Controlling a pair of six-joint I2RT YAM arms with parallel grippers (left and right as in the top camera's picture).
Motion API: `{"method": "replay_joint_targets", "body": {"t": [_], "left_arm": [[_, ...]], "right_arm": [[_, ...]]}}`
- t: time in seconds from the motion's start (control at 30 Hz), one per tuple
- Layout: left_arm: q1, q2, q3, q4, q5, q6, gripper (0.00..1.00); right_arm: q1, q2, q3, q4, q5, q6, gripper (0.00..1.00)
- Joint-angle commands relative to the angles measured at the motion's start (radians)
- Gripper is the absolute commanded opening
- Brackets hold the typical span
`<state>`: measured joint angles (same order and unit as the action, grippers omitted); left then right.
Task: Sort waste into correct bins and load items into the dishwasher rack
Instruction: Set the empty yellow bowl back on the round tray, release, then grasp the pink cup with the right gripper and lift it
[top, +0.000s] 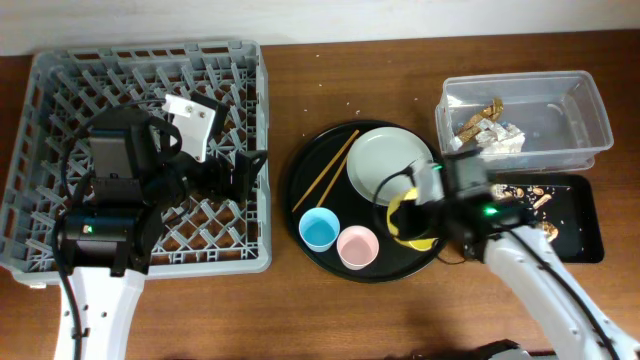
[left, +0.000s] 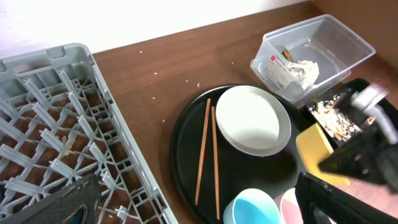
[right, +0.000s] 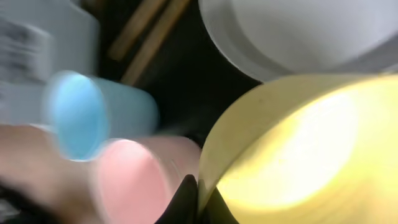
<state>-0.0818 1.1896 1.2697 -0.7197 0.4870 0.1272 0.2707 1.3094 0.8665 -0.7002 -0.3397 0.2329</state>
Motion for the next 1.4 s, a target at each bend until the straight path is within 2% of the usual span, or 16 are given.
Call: {"method": "replay_joint_targets", "body": {"t": [0.0,0.07,0.1,0.17,0.23,0.33,0.43,0.53,0.6,0.83,0.9,0.97,1.1,1.2,1.27,1.37], "left_arm": [[0.002,0.002,0.015,-0.001,0.014,-0.006,0.99],[0.002,0.002,0.015,-0.001,0.014,-0.006,0.99],[0.002,0.003,0.015,-0.001,0.014,-0.006,0.99],[0.002,0.003,0.015,-0.001,0.014,-0.006,0.99],[0.002,0.003,0.015,-0.001,0.014,-0.006,0.99],[0.002,0.003,0.015,0.000,0.014,-0.006,0.99],[0.002,0.005,0.015,0.000,0.014,-0.006,0.99],[0.002,0.005,0.015,-0.001,0.014,-0.006,0.99],[0.002,0.005,0.015,-0.032,0.032,-0.009,0.99],[0.002,0.009,0.015,-0.035,0.129,-0.010,0.99],[0.002,0.009,0.015,-0.049,0.161,-0.010,0.99],[0.002,0.009,0.015,-0.052,0.161,-0.009,0.99],[0.002,0.009,0.015,-0.053,0.161,-0.010,0.99],[0.002,0.013,0.015,-0.048,0.161,-0.108,0.99],[0.002,0.017,0.015,-0.048,0.161,-0.164,0.99],[0.014,0.023,0.015,-0.047,0.161,-0.322,0.99]], "right_arm": [[0.081,0.080,0.003,-0.021,0.220,-0.006,0.04],[0.105,0.150,0.003,-0.020,0.188,-0.006,0.04],[0.110,0.166,0.003,-0.017,0.158,-0.007,0.09],[0.115,0.163,0.007,-0.014,0.158,-0.027,0.45],[0.114,0.140,0.039,-0.023,0.160,-0.027,0.54],[0.114,0.082,0.165,-0.126,0.155,-0.037,0.56],[0.115,0.065,0.306,-0.298,0.133,-0.045,0.50],[0.116,0.072,0.312,-0.370,0.094,-0.045,0.39],[0.117,0.106,0.266,-0.392,0.080,-0.044,0.38],[0.164,0.156,0.090,-0.199,-0.008,-0.045,0.38],[0.182,0.156,0.089,-0.195,-0.008,-0.044,0.38],[0.182,0.157,0.087,-0.192,0.005,-0.040,0.32],[0.182,0.188,0.082,-0.187,0.106,-0.006,0.32],[0.182,0.219,0.082,-0.161,0.056,-0.006,0.13],[0.182,0.211,0.087,-0.160,0.055,-0.006,0.05],[0.179,0.161,0.175,-0.263,0.023,-0.019,0.04]]}}
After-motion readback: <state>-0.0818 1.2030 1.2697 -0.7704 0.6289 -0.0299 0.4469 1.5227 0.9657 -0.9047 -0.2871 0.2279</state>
